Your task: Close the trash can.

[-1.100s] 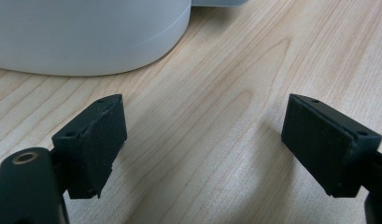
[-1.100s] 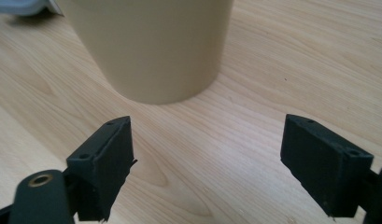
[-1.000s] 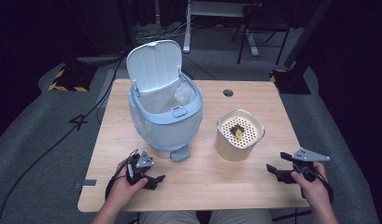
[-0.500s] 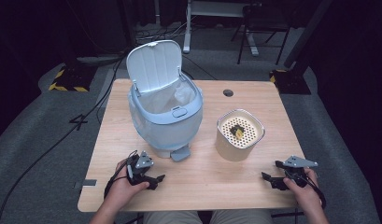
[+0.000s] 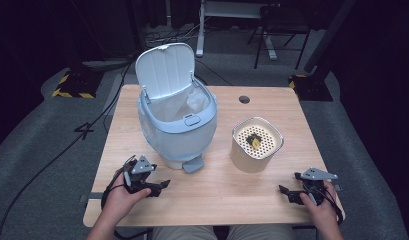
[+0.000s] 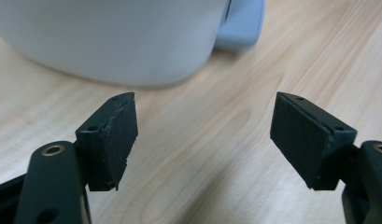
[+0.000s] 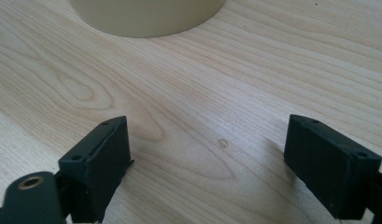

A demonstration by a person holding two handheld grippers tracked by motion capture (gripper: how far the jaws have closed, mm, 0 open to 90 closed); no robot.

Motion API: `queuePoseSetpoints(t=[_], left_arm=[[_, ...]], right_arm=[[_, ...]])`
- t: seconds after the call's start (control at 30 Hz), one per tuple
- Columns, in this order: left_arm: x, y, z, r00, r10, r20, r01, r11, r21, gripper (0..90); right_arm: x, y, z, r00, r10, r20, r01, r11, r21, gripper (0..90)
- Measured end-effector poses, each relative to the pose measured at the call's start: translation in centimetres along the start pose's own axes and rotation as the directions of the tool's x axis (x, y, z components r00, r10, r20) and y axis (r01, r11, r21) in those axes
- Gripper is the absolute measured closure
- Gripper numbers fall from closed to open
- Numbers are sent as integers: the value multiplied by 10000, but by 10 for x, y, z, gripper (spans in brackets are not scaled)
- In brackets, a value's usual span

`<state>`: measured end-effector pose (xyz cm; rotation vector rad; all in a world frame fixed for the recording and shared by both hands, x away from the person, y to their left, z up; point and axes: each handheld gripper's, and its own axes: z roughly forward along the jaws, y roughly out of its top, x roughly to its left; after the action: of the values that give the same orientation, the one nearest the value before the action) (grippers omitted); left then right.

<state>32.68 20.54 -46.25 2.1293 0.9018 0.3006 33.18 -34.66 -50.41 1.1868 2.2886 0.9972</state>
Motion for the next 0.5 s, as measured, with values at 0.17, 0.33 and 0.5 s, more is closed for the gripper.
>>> queuePoseSetpoints(t=[0.17,0.33,0.5], left_arm=[[2,14,-27,9997,-249,74,255,9941,-1059,250],[-1,27,-45,9987,-396,335,456,9785,-2010,261],[0,41,-64,9999,-103,16,104,9764,-2157,260]], right_arm=[[0,0,0,10000,3,-7,-3,10000,-2,144],[0,0,1,10000,6,-7,-6,10000,-12,142],[0,0,1,10000,4,-13,-4,10000,-14,141]])
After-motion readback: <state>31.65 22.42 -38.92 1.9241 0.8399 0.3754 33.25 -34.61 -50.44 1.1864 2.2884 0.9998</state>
